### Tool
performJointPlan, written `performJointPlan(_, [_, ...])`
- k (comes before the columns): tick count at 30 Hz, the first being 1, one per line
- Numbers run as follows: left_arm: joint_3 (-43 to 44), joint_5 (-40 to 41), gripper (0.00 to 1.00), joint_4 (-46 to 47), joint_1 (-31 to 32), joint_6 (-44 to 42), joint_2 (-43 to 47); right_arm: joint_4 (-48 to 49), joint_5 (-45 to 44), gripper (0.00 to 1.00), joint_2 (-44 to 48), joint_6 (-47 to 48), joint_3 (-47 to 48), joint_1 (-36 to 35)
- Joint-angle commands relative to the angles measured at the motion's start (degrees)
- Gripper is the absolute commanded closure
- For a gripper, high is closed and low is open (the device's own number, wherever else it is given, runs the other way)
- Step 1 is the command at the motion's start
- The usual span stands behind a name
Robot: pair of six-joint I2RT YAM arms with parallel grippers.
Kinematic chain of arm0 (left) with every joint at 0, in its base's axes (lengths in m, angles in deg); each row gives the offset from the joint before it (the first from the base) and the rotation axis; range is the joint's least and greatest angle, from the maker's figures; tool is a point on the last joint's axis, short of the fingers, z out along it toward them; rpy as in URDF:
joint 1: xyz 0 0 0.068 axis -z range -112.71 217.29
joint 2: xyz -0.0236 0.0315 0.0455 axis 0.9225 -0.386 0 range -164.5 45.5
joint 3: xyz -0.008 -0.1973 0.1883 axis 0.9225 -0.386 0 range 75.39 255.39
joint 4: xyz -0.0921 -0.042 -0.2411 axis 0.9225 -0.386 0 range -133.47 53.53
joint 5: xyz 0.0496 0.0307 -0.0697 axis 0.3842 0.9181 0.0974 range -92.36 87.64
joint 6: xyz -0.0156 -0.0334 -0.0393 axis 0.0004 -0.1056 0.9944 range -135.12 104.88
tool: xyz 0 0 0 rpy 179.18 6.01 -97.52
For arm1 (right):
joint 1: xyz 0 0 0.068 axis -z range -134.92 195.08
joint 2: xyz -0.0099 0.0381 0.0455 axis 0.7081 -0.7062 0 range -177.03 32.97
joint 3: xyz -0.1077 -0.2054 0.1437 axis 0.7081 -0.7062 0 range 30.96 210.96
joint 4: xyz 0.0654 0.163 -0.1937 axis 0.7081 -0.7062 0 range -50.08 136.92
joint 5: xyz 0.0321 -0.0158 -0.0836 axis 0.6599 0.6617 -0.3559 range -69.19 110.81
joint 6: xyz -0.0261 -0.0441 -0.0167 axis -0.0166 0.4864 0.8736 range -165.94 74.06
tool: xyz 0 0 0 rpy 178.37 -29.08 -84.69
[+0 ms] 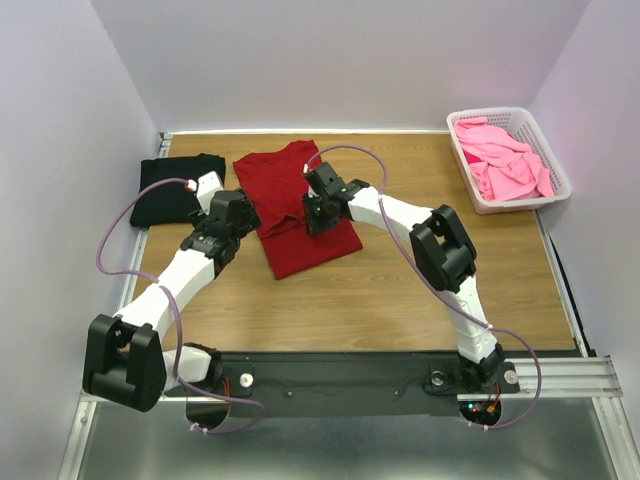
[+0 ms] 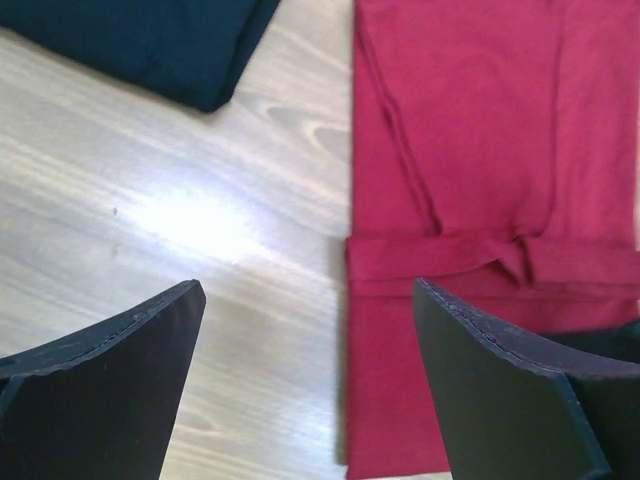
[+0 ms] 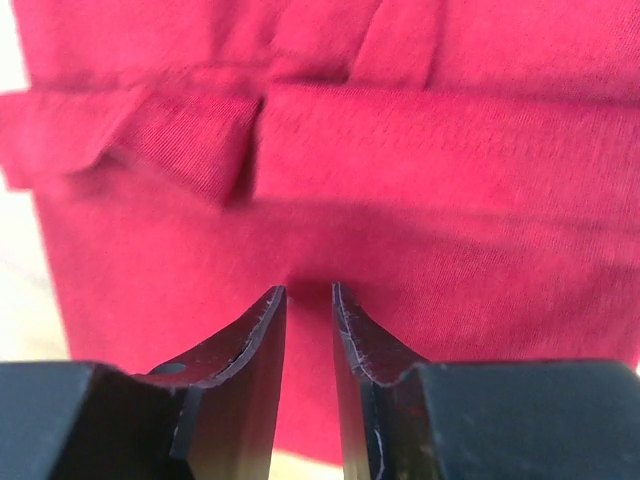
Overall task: Fold and stack the t-shirts
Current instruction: Fold the tshirt
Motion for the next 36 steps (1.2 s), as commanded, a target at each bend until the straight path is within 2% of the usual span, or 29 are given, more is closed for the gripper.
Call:
performJointPlan(1, [-1.63, 0.51, 0.04, 0.24, -0.11, -2.28, 2.48, 3.17, -0.84, 0.69, -1.89, -0.93, 3.37, 0.72])
performJointPlan(9, [-2.96, -1.86, 0.06, 0.25, -0.11, -3.16, 3.62, 3.43, -1.63, 0.70, -4.70, -0.85, 7.32, 0.72])
performJointPlan(17, [-3.57, -3.62, 0.06, -0.72, -0.11, -3.69, 4.94, 3.43, -6.90, 0.70, -8.22, -0.23, 14.52, 0.98])
performJointPlan(22, [-4.27, -5.55, 0.06, -0.99, -0.11, -4.13, 5.90, 3.43, -7.07, 0.69, -12.95, 0.03, 23.92, 2.03])
performJointPlan(26, [-4.28, -7.48, 0.06, -0.98, -0.11, -4.48, 5.91, 3.34, -6.72, 0.63, -14.64, 0.82, 30.35, 3.53])
performJointPlan(30, [-3.57, -9.94, 0.08, -1.07, -0.11, -3.43, 5.38, 3.34, -7.51, 0.60, -7.72, 0.91, 25.62, 5.02])
performJointPlan(31, [-3.40, -10.56, 0.12, -1.16, -0.11, -2.90, 5.38, 3.34, -7.34, 0.60, -5.78, 0.74, 20.91, 5.29])
performJointPlan(36, [-2.61, -16.26, 0.22, -2.39, 0.41, 0.52, 4.41, 3.61, -2.52, 0.63, 6.61, -2.08, 3.13, 7.57])
